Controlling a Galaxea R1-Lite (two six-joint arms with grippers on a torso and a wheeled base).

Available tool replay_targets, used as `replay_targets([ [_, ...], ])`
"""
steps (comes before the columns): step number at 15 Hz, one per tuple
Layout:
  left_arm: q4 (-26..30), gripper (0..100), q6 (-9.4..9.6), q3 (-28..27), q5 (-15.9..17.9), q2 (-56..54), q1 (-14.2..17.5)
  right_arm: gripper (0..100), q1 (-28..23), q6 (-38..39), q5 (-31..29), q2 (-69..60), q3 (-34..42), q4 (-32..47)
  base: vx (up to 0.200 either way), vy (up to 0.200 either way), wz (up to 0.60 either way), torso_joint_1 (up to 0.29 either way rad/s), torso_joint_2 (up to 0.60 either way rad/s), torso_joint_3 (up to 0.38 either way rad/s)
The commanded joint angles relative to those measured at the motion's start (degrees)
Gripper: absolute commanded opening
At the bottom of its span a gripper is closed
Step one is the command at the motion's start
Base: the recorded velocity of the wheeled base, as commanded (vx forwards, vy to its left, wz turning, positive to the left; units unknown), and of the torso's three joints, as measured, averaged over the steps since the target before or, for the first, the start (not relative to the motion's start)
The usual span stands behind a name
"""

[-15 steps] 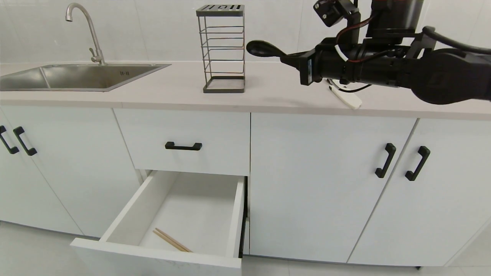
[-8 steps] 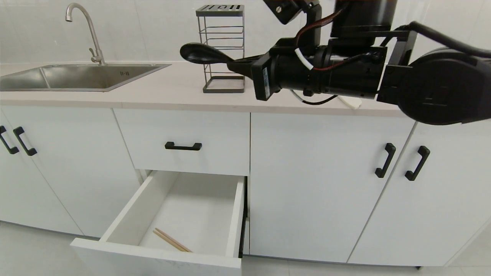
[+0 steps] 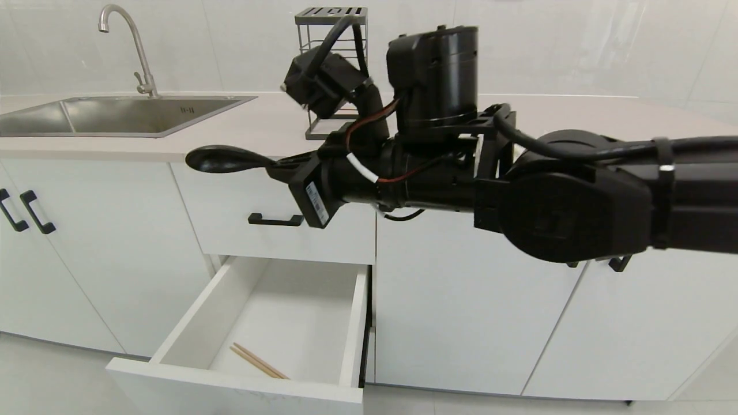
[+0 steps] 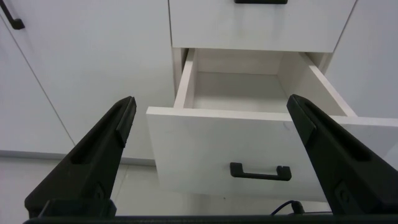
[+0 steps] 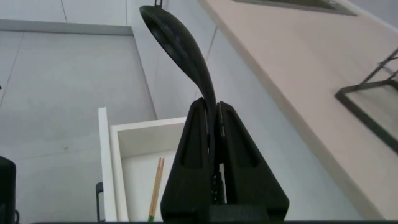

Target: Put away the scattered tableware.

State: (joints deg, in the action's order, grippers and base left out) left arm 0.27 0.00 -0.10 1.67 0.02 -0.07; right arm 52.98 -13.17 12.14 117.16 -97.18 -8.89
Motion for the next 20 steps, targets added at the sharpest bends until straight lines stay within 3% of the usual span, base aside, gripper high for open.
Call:
replay_targets([
  [1, 0.00, 100, 0.00, 0.01, 0.00, 0.06, -0.01, 0, 1.16, -0.02, -0.01, 3.07, 0.06, -0.08, 0.000, 0.000, 0.00, 0.000, 0.00, 0.000],
  [12, 0.00, 100, 0.00, 0.01, 0.00, 0.06, -0.01, 0, 2.04, -0.02, -3.18, 20.12, -0.02, -7.02, 0.000, 0.000, 0.00, 0.000, 0.00, 0.000],
  [20, 0.00, 100, 0.00, 0.01, 0.00, 0.06, -0.01, 0, 0.02, 0.07, -3.18, 29.09, -0.02, -7.72, 0.000, 0.000, 0.00, 0.000, 0.00, 0.000],
])
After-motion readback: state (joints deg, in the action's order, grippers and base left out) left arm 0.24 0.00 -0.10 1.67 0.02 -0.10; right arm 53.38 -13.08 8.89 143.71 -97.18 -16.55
